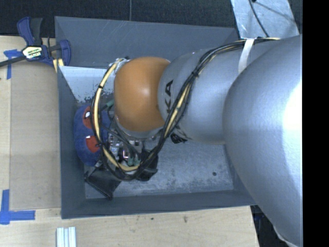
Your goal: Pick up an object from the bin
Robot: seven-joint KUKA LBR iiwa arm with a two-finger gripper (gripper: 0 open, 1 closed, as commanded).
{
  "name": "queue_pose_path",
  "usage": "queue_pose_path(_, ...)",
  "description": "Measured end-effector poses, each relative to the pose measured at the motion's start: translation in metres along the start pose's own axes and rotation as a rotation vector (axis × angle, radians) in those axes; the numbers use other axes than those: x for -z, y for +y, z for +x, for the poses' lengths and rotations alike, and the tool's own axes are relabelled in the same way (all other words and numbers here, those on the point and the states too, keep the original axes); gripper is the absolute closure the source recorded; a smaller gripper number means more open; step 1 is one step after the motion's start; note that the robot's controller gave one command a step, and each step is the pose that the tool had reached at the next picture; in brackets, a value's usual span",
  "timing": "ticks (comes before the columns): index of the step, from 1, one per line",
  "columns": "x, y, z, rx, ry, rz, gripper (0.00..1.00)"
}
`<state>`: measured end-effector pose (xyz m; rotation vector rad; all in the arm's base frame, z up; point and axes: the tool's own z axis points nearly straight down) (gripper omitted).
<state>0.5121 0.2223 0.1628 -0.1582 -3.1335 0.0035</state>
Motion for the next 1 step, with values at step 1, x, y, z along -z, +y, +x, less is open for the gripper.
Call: queue_pose_path(1, 0.0182, -0.0005, 0.0005, 0.003, -0.004, -0.002, 1.00)
